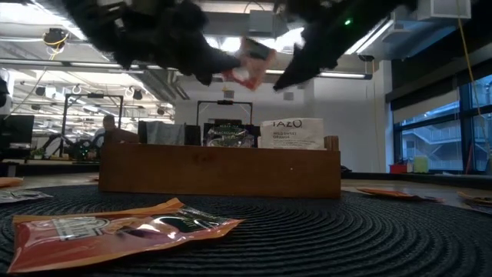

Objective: Pick & Place Tea
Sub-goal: Put the orange tea bag into the left section of the wooden organizer

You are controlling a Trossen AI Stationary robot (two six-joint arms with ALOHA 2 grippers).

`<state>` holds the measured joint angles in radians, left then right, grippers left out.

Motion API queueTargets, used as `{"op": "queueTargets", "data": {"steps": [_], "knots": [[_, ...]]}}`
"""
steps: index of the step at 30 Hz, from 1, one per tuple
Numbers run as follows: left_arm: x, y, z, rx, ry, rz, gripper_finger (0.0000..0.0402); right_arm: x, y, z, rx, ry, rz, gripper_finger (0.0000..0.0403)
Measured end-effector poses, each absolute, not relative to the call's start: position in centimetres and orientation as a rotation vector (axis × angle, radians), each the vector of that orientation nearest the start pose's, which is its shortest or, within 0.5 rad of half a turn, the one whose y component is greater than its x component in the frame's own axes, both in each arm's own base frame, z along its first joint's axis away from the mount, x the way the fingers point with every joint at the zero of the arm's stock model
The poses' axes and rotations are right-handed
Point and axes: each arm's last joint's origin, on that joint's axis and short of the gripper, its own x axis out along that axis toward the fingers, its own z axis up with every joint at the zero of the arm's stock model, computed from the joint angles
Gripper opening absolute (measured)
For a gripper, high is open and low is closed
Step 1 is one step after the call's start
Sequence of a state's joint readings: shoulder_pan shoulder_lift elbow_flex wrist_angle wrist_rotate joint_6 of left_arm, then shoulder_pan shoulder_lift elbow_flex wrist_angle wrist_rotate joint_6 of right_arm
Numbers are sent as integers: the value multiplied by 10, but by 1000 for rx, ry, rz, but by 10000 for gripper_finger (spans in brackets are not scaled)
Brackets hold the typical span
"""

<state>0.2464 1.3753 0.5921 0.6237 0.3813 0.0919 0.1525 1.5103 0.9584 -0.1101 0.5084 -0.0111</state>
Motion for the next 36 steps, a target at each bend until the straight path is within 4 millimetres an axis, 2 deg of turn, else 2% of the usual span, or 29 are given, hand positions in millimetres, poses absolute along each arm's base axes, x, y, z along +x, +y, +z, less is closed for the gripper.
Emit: {"op": "queueTargets", "data": {"steps": [4, 8, 10, 13, 19, 23, 36], "knots": [[251, 60, 222, 58, -71, -95, 3, 298, 34, 233, -192, 323, -274, 90], [246, 59, 222, 40, -129, -92, 4, 291, 30, 230, -174, 46, -248, 89], [247, 57, 223, 42, -137, -105, 4, 290, 26, 226, -170, -10, -265, 89], [248, 52, 224, 51, -153, -119, 5, 298, 22, 219, -166, -26, -261, 89], [248, 50, 225, 58, -162, -113, 5, 323, 19, 215, -160, -22, -227, 90], [248, 50, 225, 61, -163, -109, 6, 332, 16, 215, -154, -22, -238, 90], [249, 51, 223, 72, -143, -77, 11, 332, 18, 214, -155, -5, -231, 89]]}}
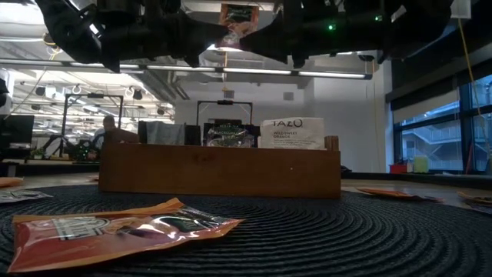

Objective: Pick & Place Tea
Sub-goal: Put the orange tea bag into the left section of the wooden organizer

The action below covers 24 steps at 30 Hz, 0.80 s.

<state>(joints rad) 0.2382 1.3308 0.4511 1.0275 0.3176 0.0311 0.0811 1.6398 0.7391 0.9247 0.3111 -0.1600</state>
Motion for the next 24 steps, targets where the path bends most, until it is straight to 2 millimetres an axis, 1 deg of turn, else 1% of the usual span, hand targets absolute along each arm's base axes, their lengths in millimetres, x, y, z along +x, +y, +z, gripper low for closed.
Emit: {"op": "queueTargets", "data": {"steps": [3, 7, 8, 13, 19, 24], "knots": [[249, 51, 223, 71, -143, -75, 14, 332, 18, 214, -129, -8, -232, 73], [249, 51, 223, 71, -144, -74, 16, 332, 18, 214, -130, -8, -232, 17], [249, 51, 223, 71, -144, -74, 16, 332, 18, 214, -130, -8, -234, 10], [249, 51, 223, 86, -141, -72, 17, 332, 17, 214, -105, -3, -263, 7], [249, 51, 219, -27, -92, -76, 19, 332, 17, 210, -114, 37, -264, 4], [250, 52, 212, -76, -22, -77, 43, 331, 16, 201, -96, 124, -289, 4]]}}
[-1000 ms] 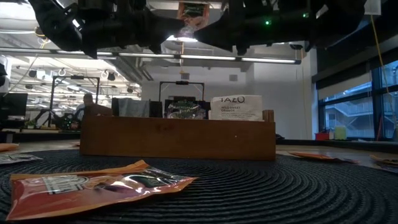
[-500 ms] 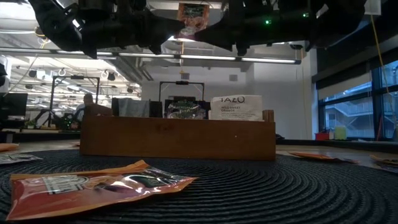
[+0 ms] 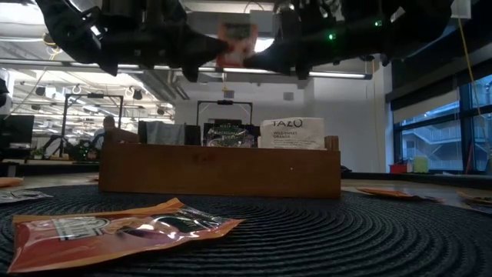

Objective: Pick & Place Tea
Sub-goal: Put the orange tea bag into the left section of the wooden organizer

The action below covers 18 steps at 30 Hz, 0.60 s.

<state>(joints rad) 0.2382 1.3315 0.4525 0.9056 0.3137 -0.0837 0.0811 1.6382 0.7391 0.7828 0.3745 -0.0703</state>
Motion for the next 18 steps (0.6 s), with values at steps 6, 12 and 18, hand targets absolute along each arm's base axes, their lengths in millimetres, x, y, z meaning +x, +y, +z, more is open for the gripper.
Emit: {"op": "queueTargets", "data": {"steps": [6, 12, 18], "knots": [[261, 53, 215, -78, 140, -91, 103, 329, 16, 190, -80, 234, -298, 3], [273, 56, 229, -15, 358, -104, 159, 327, 14, 181, -30, 321, -299, 3], [277, 54, 248, 64, 516, -128, 179, 327, 9, 180, -23, 329, -305, 3]]}}
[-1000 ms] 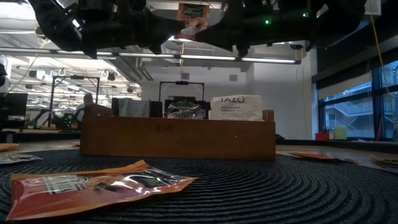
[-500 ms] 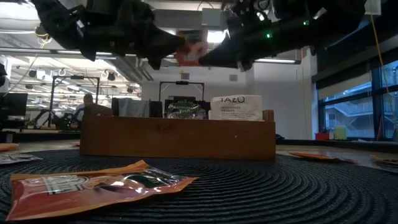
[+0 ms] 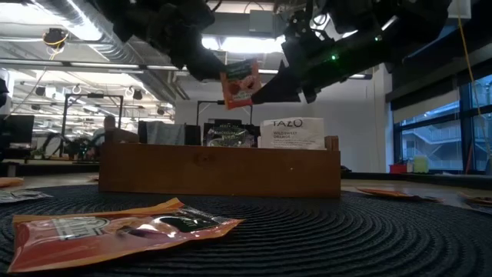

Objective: Pick & Place Tea
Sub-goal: Put the orange tea bag into the left section of the wooden organizer

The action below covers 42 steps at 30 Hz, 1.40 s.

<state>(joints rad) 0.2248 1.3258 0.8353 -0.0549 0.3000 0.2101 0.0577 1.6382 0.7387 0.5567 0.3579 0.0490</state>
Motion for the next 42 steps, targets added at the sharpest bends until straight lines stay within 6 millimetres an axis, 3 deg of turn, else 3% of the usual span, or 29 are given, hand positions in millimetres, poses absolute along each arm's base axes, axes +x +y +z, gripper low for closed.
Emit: {"op": "queueTargets", "data": {"steps": [6, 15, 30, 37, 42], "knots": [[282, 51, 259, 115, 507, -32, 178, 327, 7, 181, 23, 326, -248, 3], [284, 44, 258, 126, 516, -36, 152, 332, 8, 188, 27, 311, -222, 3], [286, 40, 260, 146, 496, -51, 8, 333, 8, 188, 19, 320, -203, 6], [284, 40, 257, 136, 529, -52, 4, 333, 9, 187, -63, 329, -180, 40], [279, 39, 251, 65, 610, -47, 3, 333, 9, 186, -74, 346, -156, 97]]}}
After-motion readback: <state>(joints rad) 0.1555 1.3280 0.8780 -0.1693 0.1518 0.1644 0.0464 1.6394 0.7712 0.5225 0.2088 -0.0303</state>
